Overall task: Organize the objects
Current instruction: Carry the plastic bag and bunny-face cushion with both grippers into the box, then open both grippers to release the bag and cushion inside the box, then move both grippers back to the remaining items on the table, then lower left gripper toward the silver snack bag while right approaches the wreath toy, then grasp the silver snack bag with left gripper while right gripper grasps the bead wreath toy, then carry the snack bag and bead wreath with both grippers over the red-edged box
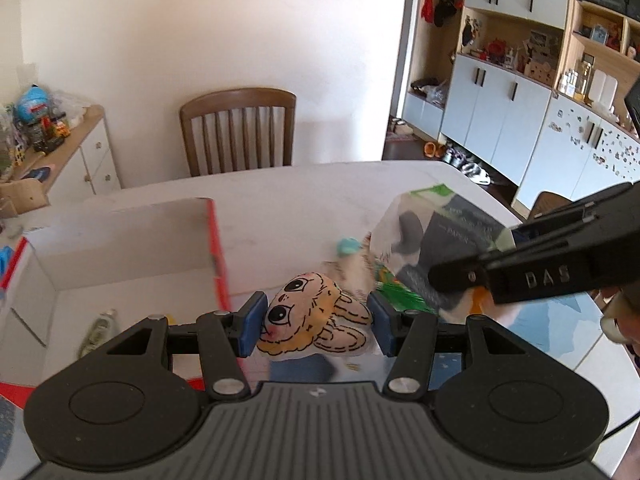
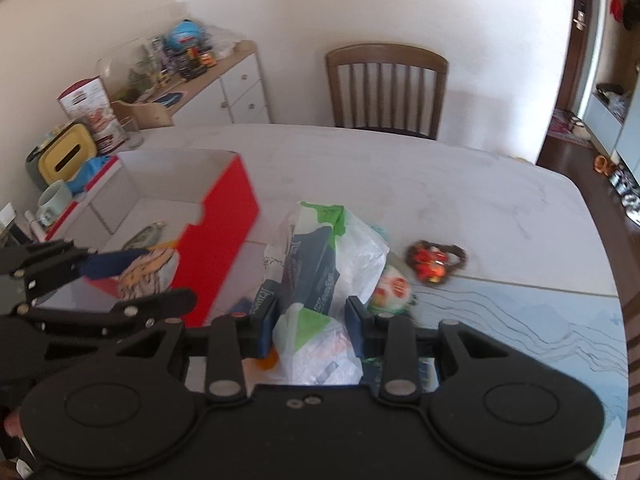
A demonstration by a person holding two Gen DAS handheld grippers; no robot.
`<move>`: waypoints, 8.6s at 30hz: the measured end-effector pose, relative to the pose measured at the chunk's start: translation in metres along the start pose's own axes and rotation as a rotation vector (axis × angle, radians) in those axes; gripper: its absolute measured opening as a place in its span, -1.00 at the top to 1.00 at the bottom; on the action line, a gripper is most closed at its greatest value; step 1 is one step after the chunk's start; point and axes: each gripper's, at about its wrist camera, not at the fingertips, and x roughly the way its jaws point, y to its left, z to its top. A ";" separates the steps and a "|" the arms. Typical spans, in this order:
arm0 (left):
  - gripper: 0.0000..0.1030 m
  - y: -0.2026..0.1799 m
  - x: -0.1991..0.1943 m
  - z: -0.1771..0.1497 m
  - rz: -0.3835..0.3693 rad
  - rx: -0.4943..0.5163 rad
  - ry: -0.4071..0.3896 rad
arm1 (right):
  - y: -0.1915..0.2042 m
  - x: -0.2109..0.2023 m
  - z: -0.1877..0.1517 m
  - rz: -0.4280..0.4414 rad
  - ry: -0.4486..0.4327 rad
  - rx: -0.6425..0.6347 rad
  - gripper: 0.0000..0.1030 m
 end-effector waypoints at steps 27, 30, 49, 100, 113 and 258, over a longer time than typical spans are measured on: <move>-0.06 0.180 -0.018 0.014 0.134 -0.093 0.000 | 0.147 0.059 0.047 0.056 0.005 -0.127 0.33; -0.06 0.199 -0.009 0.018 0.159 -0.103 0.013 | 0.155 0.071 0.054 0.051 0.011 -0.137 0.33; -0.06 0.256 0.087 0.016 0.215 -0.105 0.216 | 0.179 0.164 0.079 -0.015 0.107 -0.173 0.32; -0.24 0.249 0.108 0.021 0.183 -0.089 0.392 | 0.180 0.154 0.075 0.002 0.128 -0.196 -0.07; -0.24 0.210 0.040 0.040 0.156 -0.063 0.232 | 0.164 0.091 0.069 0.066 0.030 -0.163 -0.10; 0.17 -0.003 0.114 0.033 -0.075 -0.230 0.186 | -0.157 0.052 0.016 -0.002 -0.081 0.116 0.94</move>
